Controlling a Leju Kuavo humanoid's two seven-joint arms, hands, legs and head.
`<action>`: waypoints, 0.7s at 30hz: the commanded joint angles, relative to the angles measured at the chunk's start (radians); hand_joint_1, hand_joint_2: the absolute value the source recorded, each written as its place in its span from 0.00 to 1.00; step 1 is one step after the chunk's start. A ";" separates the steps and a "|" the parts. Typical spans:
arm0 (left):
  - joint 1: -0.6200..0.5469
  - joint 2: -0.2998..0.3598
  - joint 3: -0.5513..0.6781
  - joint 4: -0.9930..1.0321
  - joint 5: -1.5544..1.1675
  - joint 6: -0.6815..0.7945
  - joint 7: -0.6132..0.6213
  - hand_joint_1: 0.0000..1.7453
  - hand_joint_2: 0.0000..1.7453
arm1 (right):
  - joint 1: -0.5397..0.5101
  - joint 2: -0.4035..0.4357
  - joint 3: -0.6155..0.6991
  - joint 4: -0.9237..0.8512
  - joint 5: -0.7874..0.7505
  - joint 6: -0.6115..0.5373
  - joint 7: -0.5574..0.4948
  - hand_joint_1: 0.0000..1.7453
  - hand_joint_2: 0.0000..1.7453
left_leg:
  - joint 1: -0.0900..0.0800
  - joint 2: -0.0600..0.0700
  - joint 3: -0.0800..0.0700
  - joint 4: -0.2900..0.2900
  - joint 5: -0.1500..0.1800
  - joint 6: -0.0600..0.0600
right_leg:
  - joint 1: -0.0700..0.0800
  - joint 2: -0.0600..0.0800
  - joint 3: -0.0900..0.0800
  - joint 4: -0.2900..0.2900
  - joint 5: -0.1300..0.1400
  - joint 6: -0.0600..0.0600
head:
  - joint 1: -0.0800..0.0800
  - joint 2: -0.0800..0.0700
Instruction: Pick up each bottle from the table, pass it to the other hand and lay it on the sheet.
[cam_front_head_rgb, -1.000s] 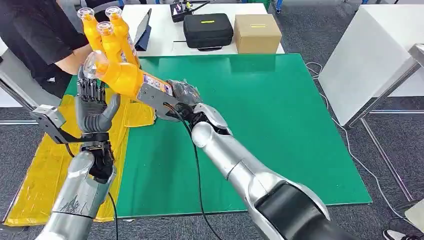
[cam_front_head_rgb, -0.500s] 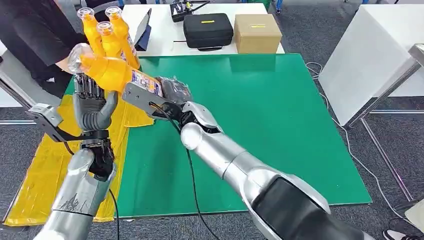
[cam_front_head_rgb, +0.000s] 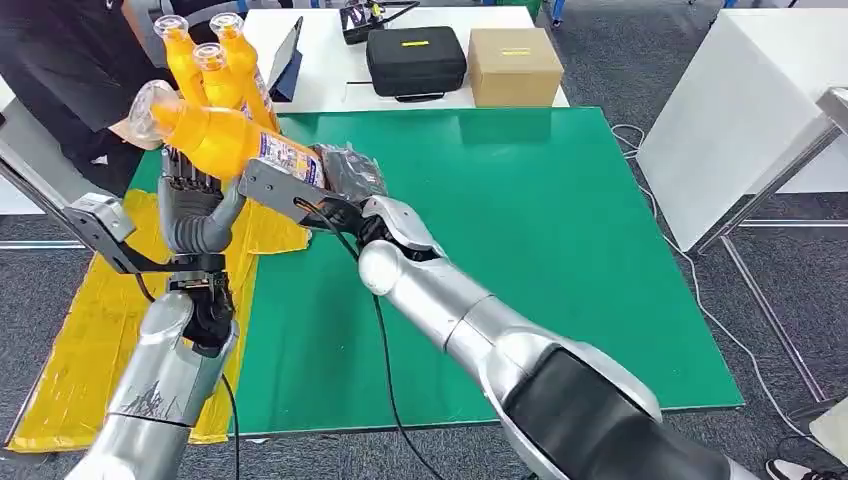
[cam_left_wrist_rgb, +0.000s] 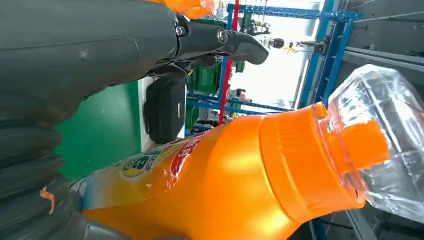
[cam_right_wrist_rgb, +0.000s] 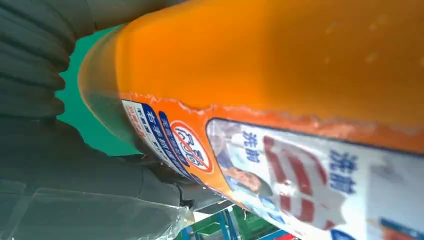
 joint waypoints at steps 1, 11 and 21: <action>-0.071 -0.003 -0.033 0.076 -0.004 0.000 0.009 0.00 1.00 | -0.058 -0.011 0.074 0.026 0.003 0.013 0.001 1.00 1.00 | 0.001 -0.001 0.001 0.001 -0.001 -0.002 | 0.001 -0.002 0.002 0.000 -0.002 -0.001 | 0.000 0.000; -0.093 -0.013 -0.046 0.092 -0.010 -0.015 0.019 0.00 1.00 | -0.087 -0.011 0.176 0.062 -0.066 0.034 0.084 1.00 1.00 | 0.001 -0.002 0.001 0.002 -0.002 -0.003 | 0.001 -0.002 0.002 0.001 -0.002 -0.001 | 0.000 0.000; -0.073 -0.022 -0.047 0.061 -0.034 -0.013 0.040 0.00 1.00 | -0.127 -0.011 0.354 0.038 -0.176 0.025 0.164 1.00 1.00 | 0.001 -0.001 0.002 0.002 -0.002 -0.003 | 0.001 -0.001 0.003 0.001 -0.002 -0.001 | 0.000 0.000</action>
